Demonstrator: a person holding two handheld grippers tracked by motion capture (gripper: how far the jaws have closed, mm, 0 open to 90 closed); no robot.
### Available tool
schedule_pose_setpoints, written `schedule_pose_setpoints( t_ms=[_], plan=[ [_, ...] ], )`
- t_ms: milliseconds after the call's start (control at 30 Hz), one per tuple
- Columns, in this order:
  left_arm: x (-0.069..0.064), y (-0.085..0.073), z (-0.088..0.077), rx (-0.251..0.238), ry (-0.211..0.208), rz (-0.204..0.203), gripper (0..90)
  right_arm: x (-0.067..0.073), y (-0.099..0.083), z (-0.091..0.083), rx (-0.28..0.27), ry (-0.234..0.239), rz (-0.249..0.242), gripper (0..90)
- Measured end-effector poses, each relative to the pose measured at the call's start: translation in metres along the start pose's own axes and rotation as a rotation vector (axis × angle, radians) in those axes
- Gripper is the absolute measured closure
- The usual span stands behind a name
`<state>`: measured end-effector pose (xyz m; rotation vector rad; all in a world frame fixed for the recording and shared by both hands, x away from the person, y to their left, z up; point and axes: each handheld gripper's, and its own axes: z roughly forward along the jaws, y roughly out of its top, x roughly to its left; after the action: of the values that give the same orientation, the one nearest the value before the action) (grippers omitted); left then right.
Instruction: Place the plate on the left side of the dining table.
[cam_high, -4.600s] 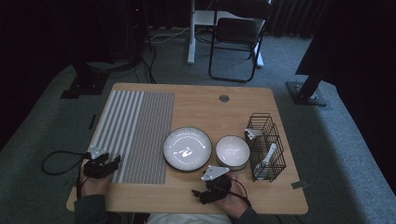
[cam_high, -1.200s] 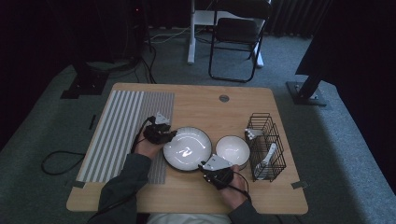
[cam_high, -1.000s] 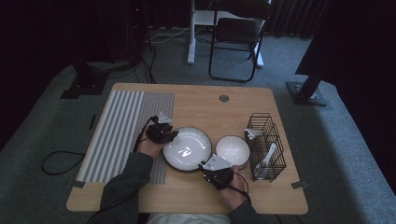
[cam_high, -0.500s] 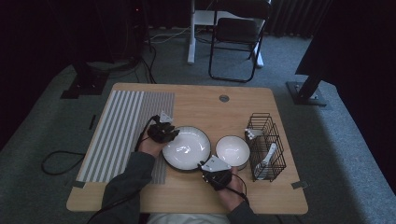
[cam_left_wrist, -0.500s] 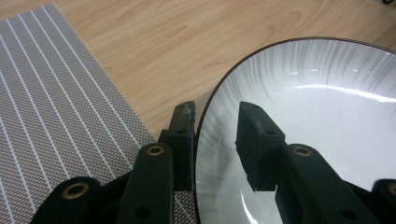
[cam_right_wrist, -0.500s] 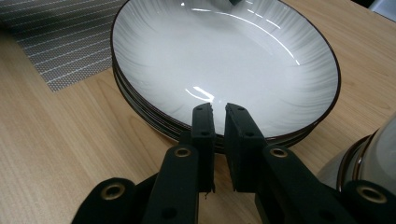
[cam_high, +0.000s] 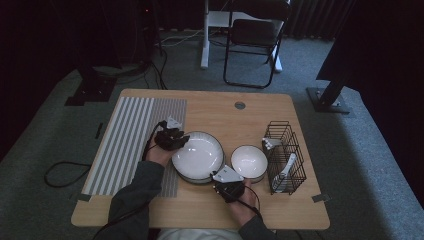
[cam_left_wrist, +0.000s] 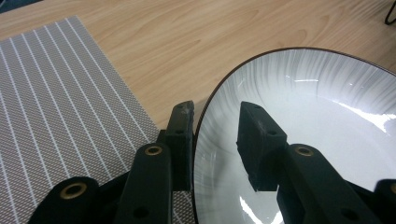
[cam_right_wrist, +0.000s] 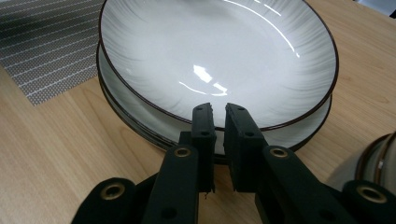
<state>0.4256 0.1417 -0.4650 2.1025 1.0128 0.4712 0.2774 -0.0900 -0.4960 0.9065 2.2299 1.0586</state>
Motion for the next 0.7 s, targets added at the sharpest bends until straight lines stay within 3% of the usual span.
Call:
schedule_pose_setpoints(
  t_ms=[500, 633, 700],
  plan=[
    [0.0059, -0.0003, -0.0009, 0.012, -0.015, -0.003, 66.1, 0.003, 0.003, 0.0045, -0.003, -0.008, 0.005, 82.2],
    [0.0088, -0.0062, 0.0053, 0.056, -0.038, -0.017, 67.1, 0.0031, 0.0029, 0.0047, -0.003, -0.013, 0.001, 82.5],
    [0.0087, -0.0067, 0.005, 0.053, -0.037, -0.019, 67.4, 0.0032, 0.0029, 0.0049, -0.003, -0.016, -0.002, 82.8]
  ],
)
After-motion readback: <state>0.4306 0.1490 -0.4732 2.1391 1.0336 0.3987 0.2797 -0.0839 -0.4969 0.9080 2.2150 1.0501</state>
